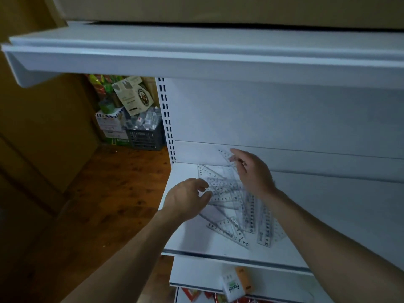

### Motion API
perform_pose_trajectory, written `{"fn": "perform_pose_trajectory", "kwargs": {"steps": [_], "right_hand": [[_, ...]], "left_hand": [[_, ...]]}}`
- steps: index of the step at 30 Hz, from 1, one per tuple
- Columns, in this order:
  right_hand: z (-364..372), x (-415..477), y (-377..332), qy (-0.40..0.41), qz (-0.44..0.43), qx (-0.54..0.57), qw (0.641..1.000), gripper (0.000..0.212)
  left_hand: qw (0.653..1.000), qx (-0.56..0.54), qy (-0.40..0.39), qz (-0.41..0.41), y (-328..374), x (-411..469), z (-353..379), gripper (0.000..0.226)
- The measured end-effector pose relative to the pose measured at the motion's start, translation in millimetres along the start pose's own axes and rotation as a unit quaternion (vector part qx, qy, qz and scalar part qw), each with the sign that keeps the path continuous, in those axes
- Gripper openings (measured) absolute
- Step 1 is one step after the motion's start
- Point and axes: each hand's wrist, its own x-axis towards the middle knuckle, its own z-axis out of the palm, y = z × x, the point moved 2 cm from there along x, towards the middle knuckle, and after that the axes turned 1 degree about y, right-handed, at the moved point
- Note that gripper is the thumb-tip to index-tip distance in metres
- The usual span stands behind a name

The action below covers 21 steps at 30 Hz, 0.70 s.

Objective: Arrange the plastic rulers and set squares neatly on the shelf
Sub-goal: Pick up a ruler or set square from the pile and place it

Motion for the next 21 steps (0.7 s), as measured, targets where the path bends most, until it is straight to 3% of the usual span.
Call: {"fn": "perform_pose_trajectory", "kwargs": {"steps": [6,11,18,21], "right_hand": [[-16,4,-14,0.011,0.122,0.188,0.975,0.032],[-23,-6,-18,-0.052,0.145,0.256,0.954,0.038],[-33,-31,-23,-0.141,0.151,0.319,0.925,0.045],[-43,-42,-24,-0.135,0.162,0.324,0.922,0.037]], "left_hand": [[0.976,-0.208,-0.027,-0.053,8,7,-5,0.037],[0.856,-0.493,-0.068,-0.138,24,9,-7,0.038],[0.776,-0.605,-0.107,-0.145,39,10,2,0.036],[0.759,-0.628,-0.100,-0.140,48,9,9,0.030]]}}
